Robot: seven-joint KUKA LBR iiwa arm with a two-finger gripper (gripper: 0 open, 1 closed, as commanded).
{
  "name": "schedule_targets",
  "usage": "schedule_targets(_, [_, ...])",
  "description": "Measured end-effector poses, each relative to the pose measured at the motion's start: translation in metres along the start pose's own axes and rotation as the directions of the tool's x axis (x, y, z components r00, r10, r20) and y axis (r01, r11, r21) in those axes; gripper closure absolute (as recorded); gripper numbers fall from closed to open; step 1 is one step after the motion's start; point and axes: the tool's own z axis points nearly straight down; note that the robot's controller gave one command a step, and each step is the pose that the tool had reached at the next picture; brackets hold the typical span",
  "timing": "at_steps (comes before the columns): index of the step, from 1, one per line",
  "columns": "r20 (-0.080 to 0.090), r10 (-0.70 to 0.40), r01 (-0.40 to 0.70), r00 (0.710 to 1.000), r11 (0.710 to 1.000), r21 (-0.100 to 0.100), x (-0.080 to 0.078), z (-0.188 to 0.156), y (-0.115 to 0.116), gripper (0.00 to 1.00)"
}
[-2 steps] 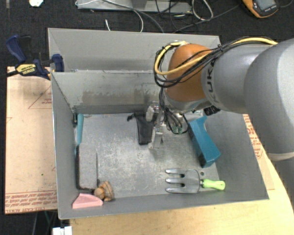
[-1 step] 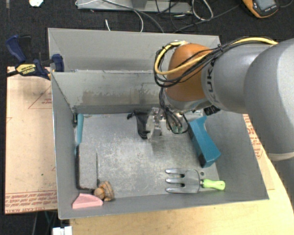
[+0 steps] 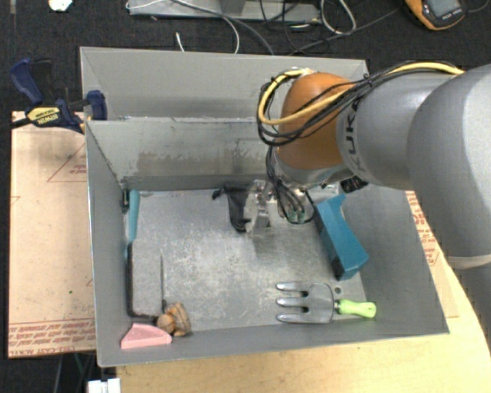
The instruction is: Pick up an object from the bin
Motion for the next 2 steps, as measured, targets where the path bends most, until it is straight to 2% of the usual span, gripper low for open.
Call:
schedule_targets(1, [-0.003,0.001,-0.001,1.000,1.000,0.000,-0.003,-0.069,0.000,1.00])
schedule_targets(2, [-0.009,-0.047,0.047,0.999,0.999,0.001,0.002,-0.144,-0.001,1.00])
